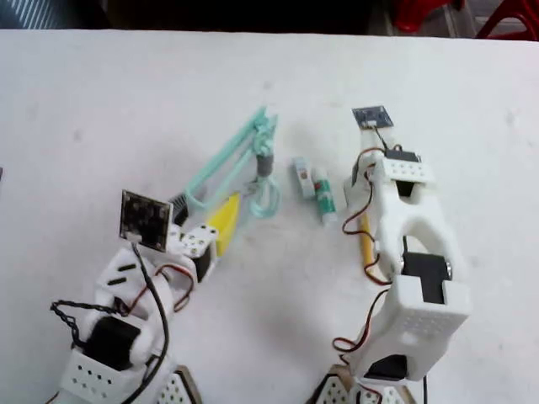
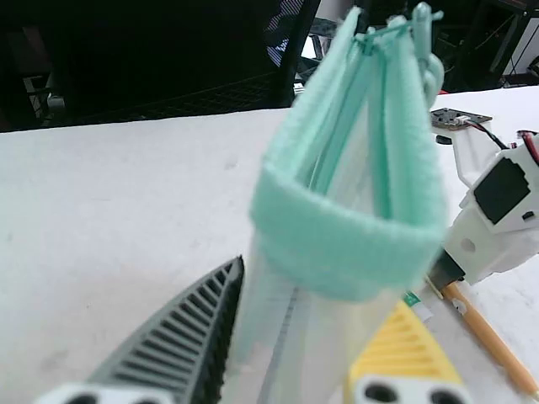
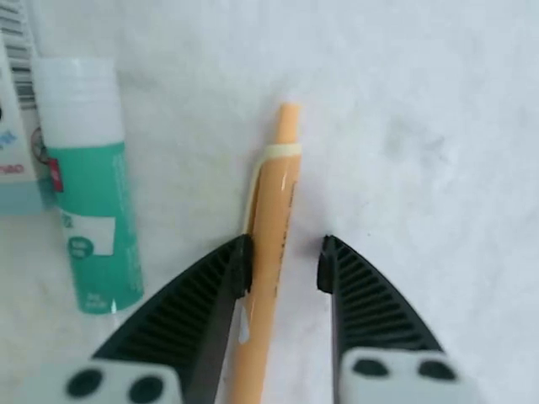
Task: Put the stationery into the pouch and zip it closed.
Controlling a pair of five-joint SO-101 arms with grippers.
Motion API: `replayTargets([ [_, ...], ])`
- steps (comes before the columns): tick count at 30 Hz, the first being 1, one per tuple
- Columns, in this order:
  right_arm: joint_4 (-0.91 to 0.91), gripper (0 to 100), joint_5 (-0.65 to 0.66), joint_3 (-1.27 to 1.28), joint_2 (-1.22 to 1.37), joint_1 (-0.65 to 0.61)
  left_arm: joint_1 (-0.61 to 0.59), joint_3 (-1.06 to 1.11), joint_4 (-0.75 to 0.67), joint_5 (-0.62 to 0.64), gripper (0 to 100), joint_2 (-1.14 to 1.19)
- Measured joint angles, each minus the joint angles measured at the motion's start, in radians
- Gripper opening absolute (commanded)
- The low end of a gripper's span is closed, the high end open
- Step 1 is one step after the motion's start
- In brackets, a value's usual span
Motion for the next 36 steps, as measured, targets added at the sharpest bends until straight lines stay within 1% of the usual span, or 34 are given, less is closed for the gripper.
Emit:
replayTargets([
  [7,0.009,12.7,0.011,-0.002,0.000,0.000,0.000,0.000,0.000,0.000,19,0.000],
  [12,0.046,12.6,0.091,-0.008,0.000,-0.020,0.000,0.000,0.000,0.000,19,0.000],
  [17,0.077,12.5,0.104,-0.043,0.031,-0.026,0.000,0.000,0.000,0.000,19,0.000],
  [19,0.098,9.4,0.107,-0.068,0.046,-0.026,0.000,0.000,0.000,0.000,19,0.000],
  [22,0.137,0.9,0.107,-0.114,0.074,-0.026,0.000,0.000,0.000,0.000,19,0.000],
  [24,0.164,2.5,0.107,-0.146,0.100,-0.026,0.000,0.000,0.000,0.000,19,0.000],
  [31,0.190,1.8,0.107,-0.175,0.123,-0.026,0.000,0.000,0.000,0.000,19,0.000],
  [36,0.210,1.8,0.107,-0.167,0.026,-0.028,0.000,0.000,0.000,0.000,19,0.000],
])
